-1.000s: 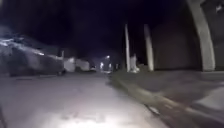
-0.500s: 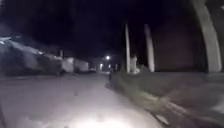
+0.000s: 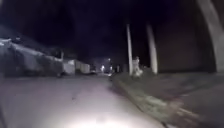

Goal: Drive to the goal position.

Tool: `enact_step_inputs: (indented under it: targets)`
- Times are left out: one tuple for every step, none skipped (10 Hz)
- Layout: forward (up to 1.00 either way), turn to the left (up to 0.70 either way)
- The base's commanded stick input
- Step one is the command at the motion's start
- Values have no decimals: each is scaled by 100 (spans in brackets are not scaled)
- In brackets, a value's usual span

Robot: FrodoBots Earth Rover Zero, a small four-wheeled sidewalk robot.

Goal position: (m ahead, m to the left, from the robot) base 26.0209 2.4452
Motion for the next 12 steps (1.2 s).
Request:
enact_step_inputs:
  targets:
    - [50,5]
    - [50,5]
    - [50,2]
    - [50,-48]
    - [50,-32]
    - [50,-13]
    - [50,5]
    - [50,5]
    - [50,5]
    - [50,5]
    - [50,5]
    - [50,5]
